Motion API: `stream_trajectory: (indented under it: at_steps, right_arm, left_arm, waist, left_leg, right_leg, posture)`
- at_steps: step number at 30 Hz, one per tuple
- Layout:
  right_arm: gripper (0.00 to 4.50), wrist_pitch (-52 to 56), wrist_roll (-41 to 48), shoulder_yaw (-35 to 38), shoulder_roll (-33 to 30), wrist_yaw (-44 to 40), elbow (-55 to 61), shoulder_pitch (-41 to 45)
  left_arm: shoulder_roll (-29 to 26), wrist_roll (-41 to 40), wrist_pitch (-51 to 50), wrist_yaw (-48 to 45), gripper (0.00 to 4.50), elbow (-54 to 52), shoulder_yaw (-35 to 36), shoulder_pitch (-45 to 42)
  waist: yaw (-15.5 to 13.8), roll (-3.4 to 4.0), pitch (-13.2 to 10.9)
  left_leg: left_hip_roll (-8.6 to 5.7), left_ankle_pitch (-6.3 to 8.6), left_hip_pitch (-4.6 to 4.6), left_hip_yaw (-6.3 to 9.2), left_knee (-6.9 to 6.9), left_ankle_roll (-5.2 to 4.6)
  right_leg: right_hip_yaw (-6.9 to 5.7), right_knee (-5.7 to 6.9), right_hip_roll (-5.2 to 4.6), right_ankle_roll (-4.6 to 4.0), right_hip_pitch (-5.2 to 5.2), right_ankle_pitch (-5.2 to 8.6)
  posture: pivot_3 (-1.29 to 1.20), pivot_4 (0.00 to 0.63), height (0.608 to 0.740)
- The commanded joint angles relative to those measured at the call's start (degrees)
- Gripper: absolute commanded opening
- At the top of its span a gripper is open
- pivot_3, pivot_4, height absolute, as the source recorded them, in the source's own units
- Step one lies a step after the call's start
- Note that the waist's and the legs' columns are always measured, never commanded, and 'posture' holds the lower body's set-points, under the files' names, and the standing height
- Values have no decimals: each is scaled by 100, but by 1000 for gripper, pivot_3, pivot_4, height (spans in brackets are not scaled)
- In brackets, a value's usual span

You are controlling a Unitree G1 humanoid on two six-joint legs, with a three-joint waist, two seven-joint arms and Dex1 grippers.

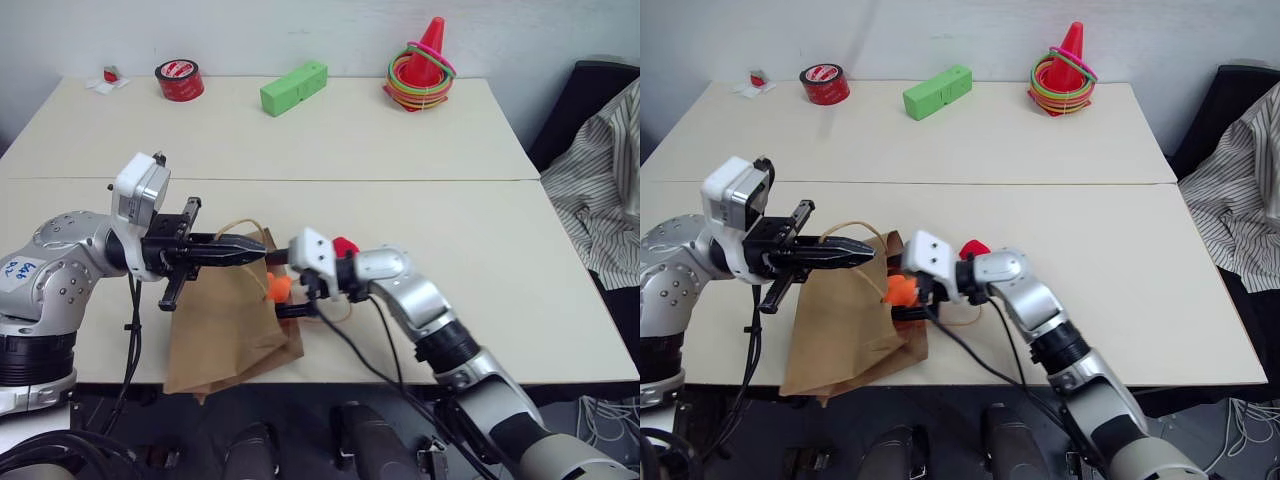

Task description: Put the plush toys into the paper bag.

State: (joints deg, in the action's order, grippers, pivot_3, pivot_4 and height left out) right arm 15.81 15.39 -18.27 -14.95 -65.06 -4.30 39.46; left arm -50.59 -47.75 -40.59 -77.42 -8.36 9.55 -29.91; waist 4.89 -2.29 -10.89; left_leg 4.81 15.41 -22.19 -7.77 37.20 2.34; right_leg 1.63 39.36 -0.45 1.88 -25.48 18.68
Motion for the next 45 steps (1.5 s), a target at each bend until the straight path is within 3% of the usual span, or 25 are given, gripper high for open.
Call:
stream_trajectory:
  at_steps: [1,4,10,14,17,21,29,32,43,45]
  right_arm:
    - [4465,96,662,650,-356,-255,538,-360]
    - [4465,-171,971,1303,-725,-266,717,-843]
    - [4465,-1344,417,2403,-1811,53,585,-2402]
    - [4465,-1636,143,2712,-2006,533,438,-3101]
    - [4465,-1455,57,2422,-1868,751,577,-2914]
    - [4465,-1211,-345,1692,-1519,931,250,-2010]
    - [4465,-746,-943,794,-785,1254,-956,-647]
    - [3905,-710,-1027,717,-610,1339,-1293,-343]
    - [102,-926,-745,839,-545,918,-1419,-96]
    - [17,-1030,-695,908,-604,829,-1364,-92]
  left_arm:
    - [-270,62,112,-296,0,-39,72,-49]
    - [-352,145,211,-415,0,68,50,-183]
    - [-410,342,419,-597,0,228,-88,-494]
    - [-410,616,696,-797,0,467,-283,-645]
    - [-362,785,829,-884,0,652,-430,-812]
    - [-258,792,787,-710,0,751,-364,-897]
    - [-379,614,508,-290,0,215,78,-163]
    - [-356,507,380,-123,0,12,173,-62]
    - [-361,400,254,170,0,-263,351,311]
    - [-356,385,258,199,0,-264,352,323]
  waist:
    - [-8,0,0]
    - [-15,-2,-1]
    - [-51,-2,-2]
    - [-2,-3,-2]
    - [95,-5,-6]
    - [193,-8,-8]
    - [144,-9,-9]
    - [128,-10,-9]
    - [152,-10,-9]
    - [145,-10,-9]
  left_leg:
    - [-1,0,0,0,0,0]
    - [-7,2,0,-1,0,-4]
    - [-22,6,-1,-1,-4,-9]
    - [-21,6,1,-7,-5,-9]
    - [-21,4,20,-26,-5,-5]
    - [-17,-5,42,-37,-7,10]
    - [10,6,54,-43,-22,26]
    - [6,14,49,-46,-12,13]
    - [0,16,49,-49,-8,7]
    - [1,16,49,-49,-8,7]
  right_leg:
    - [0,-1,0,0,0,0]
    - [0,-4,-1,0,1,0]
    - [-1,-21,0,4,6,1]
    - [6,-23,2,7,7,0]
    - [33,-8,12,8,7,-1]
    - [47,15,19,5,8,-2]
    - [53,15,22,-5,9,16]
    - [53,14,12,-1,9,16]
    - [54,15,8,6,9,12]
    - [54,15,8,6,9,12]
  posture:
    - [0,150,740]
    - [0,150,740]
    - [0,150,740]
    - [0,150,740]
    - [0,150,740]
    - [0,150,740]
    - [0,150,740]
    - [0,150,740]
    - [0,150,740]
    - [0,150,740]
